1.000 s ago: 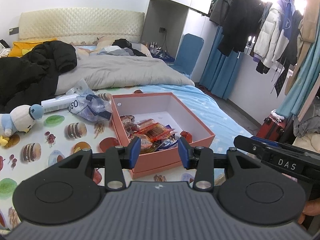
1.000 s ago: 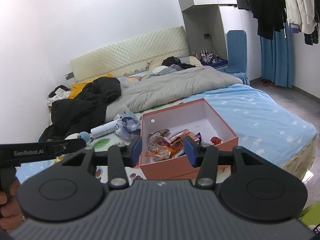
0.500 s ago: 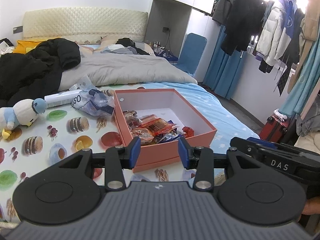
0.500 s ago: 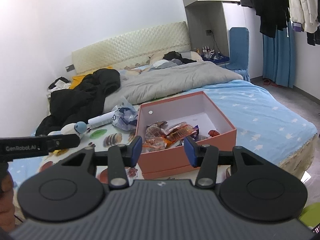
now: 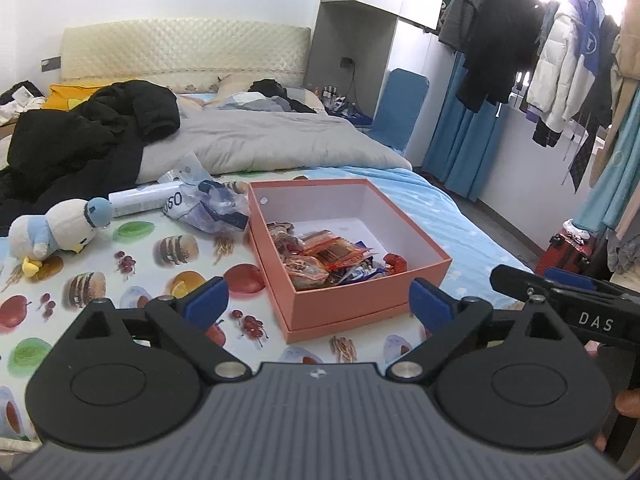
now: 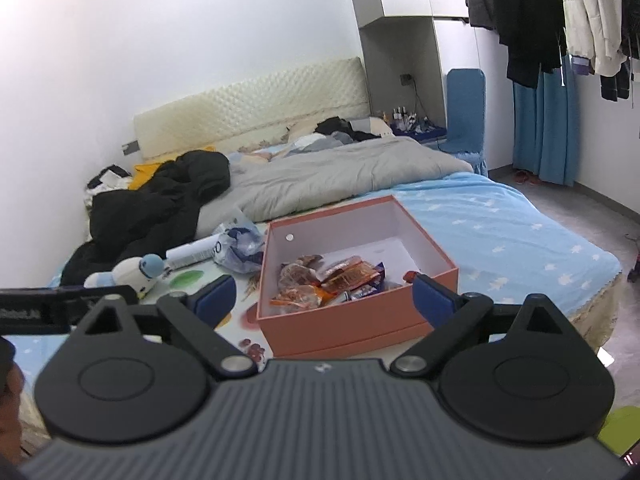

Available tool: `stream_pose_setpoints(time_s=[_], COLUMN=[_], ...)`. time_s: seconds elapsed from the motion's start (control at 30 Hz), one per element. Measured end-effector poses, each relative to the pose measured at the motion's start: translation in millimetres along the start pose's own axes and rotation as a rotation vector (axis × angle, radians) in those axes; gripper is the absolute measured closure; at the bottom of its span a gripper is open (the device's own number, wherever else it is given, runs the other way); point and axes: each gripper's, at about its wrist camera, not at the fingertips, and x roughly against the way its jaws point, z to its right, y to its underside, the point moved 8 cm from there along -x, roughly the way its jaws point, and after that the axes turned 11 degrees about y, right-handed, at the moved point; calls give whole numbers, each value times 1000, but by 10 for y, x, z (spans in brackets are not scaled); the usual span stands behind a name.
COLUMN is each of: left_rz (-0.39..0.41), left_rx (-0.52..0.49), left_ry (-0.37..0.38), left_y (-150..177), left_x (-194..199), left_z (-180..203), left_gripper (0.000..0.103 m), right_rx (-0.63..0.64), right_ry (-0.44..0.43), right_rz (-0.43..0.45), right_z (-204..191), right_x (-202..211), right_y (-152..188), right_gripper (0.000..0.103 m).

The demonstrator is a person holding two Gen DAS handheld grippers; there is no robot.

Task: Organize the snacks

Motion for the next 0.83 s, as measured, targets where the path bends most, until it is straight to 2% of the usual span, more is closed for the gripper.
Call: stream_pose_setpoints(time_s=[0.6, 0.83], left_rz=[-7, -17], left_rx=[-20, -15], left_ry=[-45, -21], left_y=[-85, -81], left_x=[-15, -41], left_z=[-34, -3], left_gripper=[2, 2], right_rx=[21, 19], right_ry=[7, 13], right_rz=[23, 25], right_z=[3, 17], right_x=[19, 29], right_y=[-6, -15], right_gripper=[7, 7])
